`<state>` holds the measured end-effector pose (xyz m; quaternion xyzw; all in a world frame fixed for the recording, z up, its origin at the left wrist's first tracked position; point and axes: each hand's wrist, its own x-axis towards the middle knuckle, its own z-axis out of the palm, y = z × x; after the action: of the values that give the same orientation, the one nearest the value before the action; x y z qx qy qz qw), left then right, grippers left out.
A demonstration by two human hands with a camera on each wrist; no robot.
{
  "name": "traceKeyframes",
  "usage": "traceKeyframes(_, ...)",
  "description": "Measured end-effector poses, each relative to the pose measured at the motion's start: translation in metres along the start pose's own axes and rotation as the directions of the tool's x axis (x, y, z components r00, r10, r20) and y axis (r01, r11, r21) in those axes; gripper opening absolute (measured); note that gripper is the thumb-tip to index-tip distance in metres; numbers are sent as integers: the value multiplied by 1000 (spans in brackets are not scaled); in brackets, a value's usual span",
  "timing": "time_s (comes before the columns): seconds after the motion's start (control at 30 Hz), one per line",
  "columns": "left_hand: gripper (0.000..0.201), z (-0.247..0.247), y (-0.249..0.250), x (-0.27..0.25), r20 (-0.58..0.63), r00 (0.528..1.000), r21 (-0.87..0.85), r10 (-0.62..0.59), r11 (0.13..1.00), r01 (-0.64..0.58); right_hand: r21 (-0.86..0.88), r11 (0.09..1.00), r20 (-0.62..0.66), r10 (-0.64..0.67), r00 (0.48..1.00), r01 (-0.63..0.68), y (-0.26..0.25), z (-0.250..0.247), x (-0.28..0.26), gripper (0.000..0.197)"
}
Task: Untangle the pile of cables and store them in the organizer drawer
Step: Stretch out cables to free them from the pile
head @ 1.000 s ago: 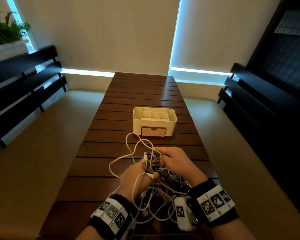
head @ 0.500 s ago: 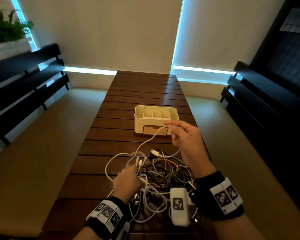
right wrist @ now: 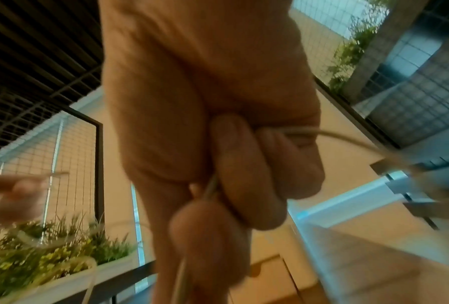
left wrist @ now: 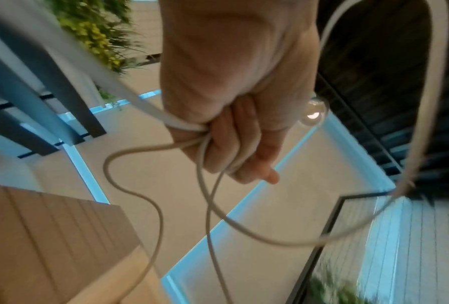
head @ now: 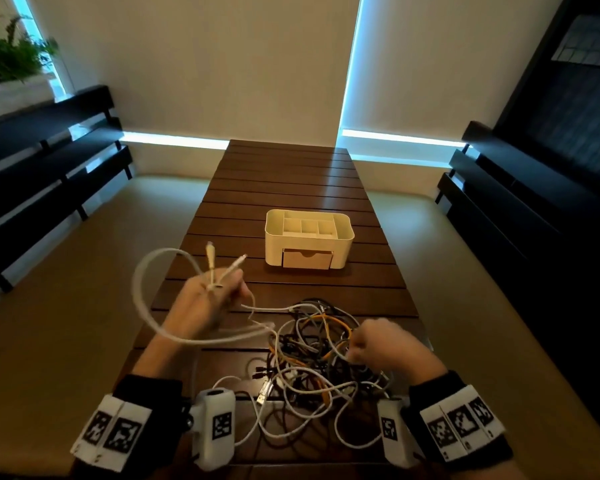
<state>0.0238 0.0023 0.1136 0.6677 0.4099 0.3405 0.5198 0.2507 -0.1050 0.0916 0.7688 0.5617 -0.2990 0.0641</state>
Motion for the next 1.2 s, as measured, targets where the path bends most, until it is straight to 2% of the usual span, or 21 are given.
traceKeyframes(0.07, 38, -7, 17, -8, 1, 1000, -215, 20, 976, -20, -44, 996, 217, -65, 974, 76, 2, 12, -3, 25)
traceKeyframes(0.1, 38, -11, 24, -12, 33, 999, -298, 39, 954, -28, -55, 994, 285, -74, 956, 93, 1, 18, -5, 28)
traceKeyframes(0.17, 36, -15, 31, -19, 164, 983, -347, 87, 938, -25, -71, 992, 266, -84, 960, 106, -1, 18, -10, 32)
traceKeyframes(0.27, 13, -18, 41, -29, 426, 894, -143, 142, 986, -88, -55, 990, 93, -128, 987, 133, -5, -1, -20, 42)
traceKeyframes(0.33, 26, -19, 45, -32, 546, 833, 63, 89, 987, -147, -10, 987, -56, -163, 985, 163, -11, -15, -27, 53)
traceKeyframes(0.37, 34, -18, 47, -33, 569, 821, 200, 50, 960, -198, 30, 984, -164, -171, 972, 178, -16, -21, -30, 54)
traceKeyframes(0.43, 44, -16, 47, -33, 531, 847, 460, 16, 834, -304, 153, 960, -416, -152, 897, 234, -26, -26, -32, 40)
traceKeyframes(0.5, 47, -11, 50, -34, 488, 873, 574, 6, 751, -326, 309, 911, -608, -32, 793, 274, -34, -26, -32, 21)
traceKeyframes(0.57, 47, -6, 49, -33, 464, 886, 590, 2, 745, -311, 402, 852, -717, 65, 694, 335, -43, -24, -32, 20)
traceKeyframes(0.6, 48, -6, 49, -33, 460, 888, 587, -3, 751, -301, 428, 806, -745, 59, 665, 408, -49, -23, -33, 19)
traceKeyframes(0.63, 48, -7, 48, -32, 461, 887, 567, 7, 767, -301, 452, 741, -750, 14, 661, 497, -54, -23, -36, 17)
traceKeyframes(0.7, 38, -6, 47, -30, 458, 885, 447, 83, 839, -310, 490, 620, -671, -180, 719, 613, -64, -19, -41, 29)
traceKeyframes(0.77, 22, 0, 49, -34, 376, 906, 151, 193, 952, -265, 528, 545, -525, -393, 755, 651, -73, -12, -40, 54)
traceKeyframes(0.8, 20, 5, 51, -36, 312, 928, -27, 203, 978, -204, 561, 506, -457, -470, 755, 655, -78, -8, -38, 61)
traceKeyframes(0.83, 24, 11, 52, -37, 260, 945, -190, 201, 970, -154, 593, 482, -401, -518, 756, 645, -83, -3, -35, 65)
traceKeyframes(0.9, 32, 22, 54, -38, 214, 951, -425, 224, 898, -116, 584, 510, -327, -564, 758, 631, -95, 12, -27, 61)
traceKeyframes(0.97, 34, 25, 57, -35, 164, 958, -591, 237, 801, -97, 548, 562, -298, -561, 773, 619, -106, 27, -21, 36)
traceKeyframes(1.03, 33, 18, 60, -33, 57, 978, -723, 199, 684, -97, 481, 609, -284, -572, 769, 630, -109, 35, -19, 12)
traceKeyframes(1.1, 31, 2, 59, -30, -81, 978, -782, 194, 595, -183, 376, 684, -222, -589, 777, 626, -102, 36, -18, 17)
traceKeyframes(1.2, 29, -26, 55, -24, -258, 946, -775, 194, 543, -323, 311, 785, -32, -555, 831, 536, -80, 37, -17, 23)
